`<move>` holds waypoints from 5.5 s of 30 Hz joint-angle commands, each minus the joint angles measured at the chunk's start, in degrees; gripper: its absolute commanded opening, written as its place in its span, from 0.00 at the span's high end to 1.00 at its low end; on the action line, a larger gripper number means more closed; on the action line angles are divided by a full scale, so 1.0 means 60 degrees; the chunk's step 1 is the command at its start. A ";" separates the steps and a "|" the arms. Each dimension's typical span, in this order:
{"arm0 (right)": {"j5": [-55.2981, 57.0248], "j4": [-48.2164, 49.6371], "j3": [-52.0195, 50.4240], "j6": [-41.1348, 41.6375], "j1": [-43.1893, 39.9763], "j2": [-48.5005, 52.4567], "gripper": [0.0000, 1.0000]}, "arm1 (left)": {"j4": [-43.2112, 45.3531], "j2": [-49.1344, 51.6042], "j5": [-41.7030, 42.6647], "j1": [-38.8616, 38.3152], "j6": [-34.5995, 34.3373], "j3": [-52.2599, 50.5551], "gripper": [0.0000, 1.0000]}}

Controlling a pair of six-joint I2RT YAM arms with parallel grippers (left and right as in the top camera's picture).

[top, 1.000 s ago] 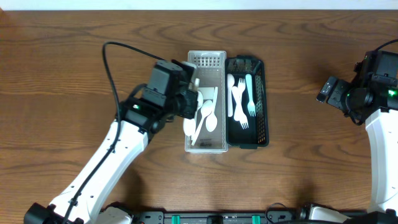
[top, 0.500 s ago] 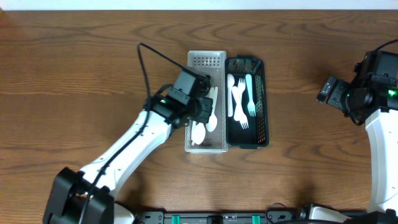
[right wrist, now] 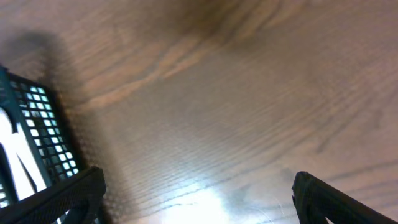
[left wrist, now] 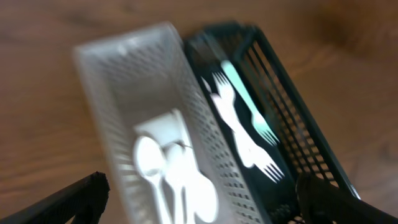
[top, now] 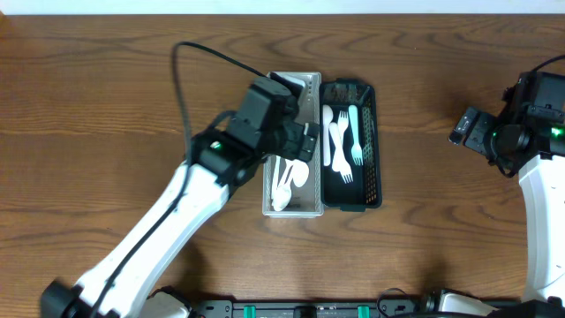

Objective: Pack container

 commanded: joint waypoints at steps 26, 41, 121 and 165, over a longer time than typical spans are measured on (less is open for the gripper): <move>-0.1719 0.1035 -0.0025 -0.0546 0.1348 0.2637 0.28 | -0.2958 0.0823 -0.2455 0.4685 0.1013 0.0062 0.02; -0.1712 0.1421 0.0033 -0.1228 0.1355 0.2371 0.01 | -0.3027 0.0991 -0.2455 0.4685 0.0998 0.0058 0.02; -0.1716 0.1581 0.0033 -0.1228 0.1355 0.2251 0.01 | 0.0076 -1.0506 -0.2448 0.4685 0.0663 -0.6918 0.02; -0.1712 0.1581 0.0033 -0.1228 0.1355 0.2251 0.01 | 0.1785 -1.3515 -0.2455 0.4758 0.0597 -1.0914 0.02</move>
